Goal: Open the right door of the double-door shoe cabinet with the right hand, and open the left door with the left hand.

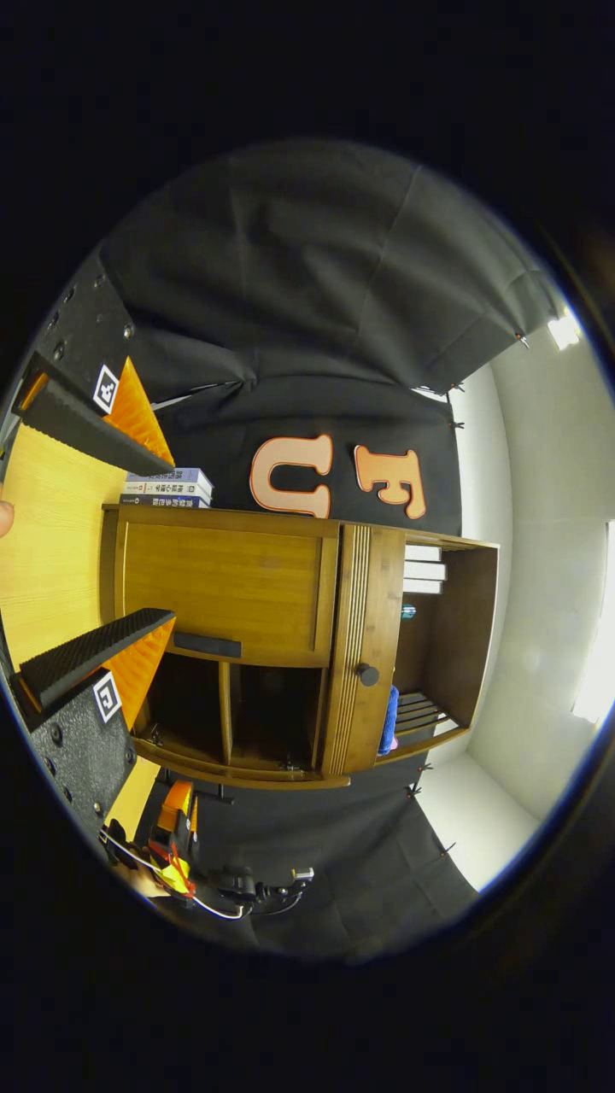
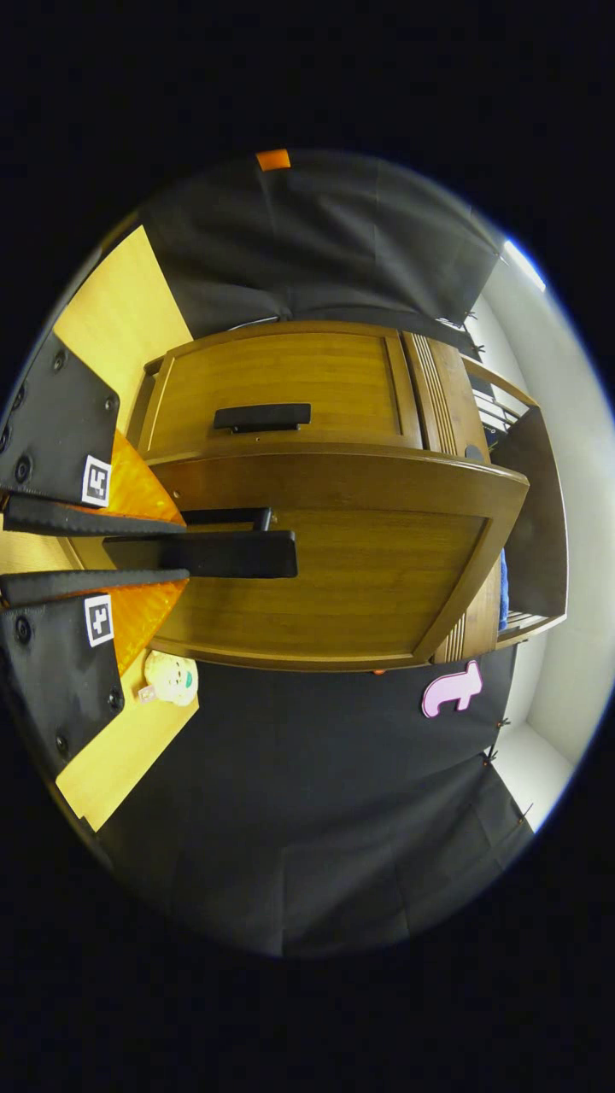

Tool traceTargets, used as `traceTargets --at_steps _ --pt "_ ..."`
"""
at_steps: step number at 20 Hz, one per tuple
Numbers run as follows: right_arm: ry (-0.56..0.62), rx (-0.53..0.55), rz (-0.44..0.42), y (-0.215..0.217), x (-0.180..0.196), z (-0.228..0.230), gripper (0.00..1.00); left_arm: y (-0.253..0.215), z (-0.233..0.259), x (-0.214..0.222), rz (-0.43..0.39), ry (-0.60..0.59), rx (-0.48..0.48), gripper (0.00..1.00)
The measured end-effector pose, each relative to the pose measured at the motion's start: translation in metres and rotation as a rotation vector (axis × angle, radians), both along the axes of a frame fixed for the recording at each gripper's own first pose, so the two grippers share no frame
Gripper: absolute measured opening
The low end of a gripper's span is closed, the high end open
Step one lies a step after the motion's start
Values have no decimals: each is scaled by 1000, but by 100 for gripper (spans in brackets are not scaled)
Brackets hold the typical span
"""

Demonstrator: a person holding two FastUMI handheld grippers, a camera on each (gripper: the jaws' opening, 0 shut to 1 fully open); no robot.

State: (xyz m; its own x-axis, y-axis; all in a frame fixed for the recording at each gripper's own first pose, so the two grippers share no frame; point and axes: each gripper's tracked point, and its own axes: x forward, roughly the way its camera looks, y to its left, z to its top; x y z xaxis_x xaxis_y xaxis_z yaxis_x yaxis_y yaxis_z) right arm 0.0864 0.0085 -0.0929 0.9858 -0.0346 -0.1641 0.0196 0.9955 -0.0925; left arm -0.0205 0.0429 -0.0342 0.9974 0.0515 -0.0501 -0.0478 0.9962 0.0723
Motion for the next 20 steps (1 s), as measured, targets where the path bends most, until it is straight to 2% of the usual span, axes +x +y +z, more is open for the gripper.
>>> traceTargets --at_steps 2,3,4,5,6,9,11,13,15,16,18,19,20 --pt "0 -1 -7 -7 -5 1 24 -5 0 0 -7 6 -1 92" --pt "5 7 -9 -10 -7 0 20 -8 -1 0 -10 9 -1 92" --pt "12 18 -11 -13 -10 -1 20 -11 -1 0 -14 10 0 94" --pt "17 32 -14 -16 -11 -2 24 -13 0 -1 -17 10 4 92" --pt "17 43 -15 -18 -13 -2 20 -15 0 -1 -19 10 8 94" --pt "12 44 -30 -28 -17 1 28 -20 1 -4 -26 10 14 92" --pt "14 47 -35 -33 -20 2 24 -24 0 -4 -31 12 11 95" --pt "17 61 -35 -37 -23 3 20 -28 -1 -3 -37 16 9 92" --pt "15 75 -39 -44 -26 4 28 -31 -3 -3 -41 21 13 94" --pt "13 77 -45 -48 -27 4 24 -33 -4 -2 -42 24 14 94" --pt "9 73 -62 -58 -28 4 24 -37 -6 -1 -47 31 12 92" --pt "16 73 -81 -65 -30 4 28 -39 -7 -2 -51 34 10 92" --pt "-9 81 -103 -70 -32 8 18 -41 -8 -1 -54 37 8 94"
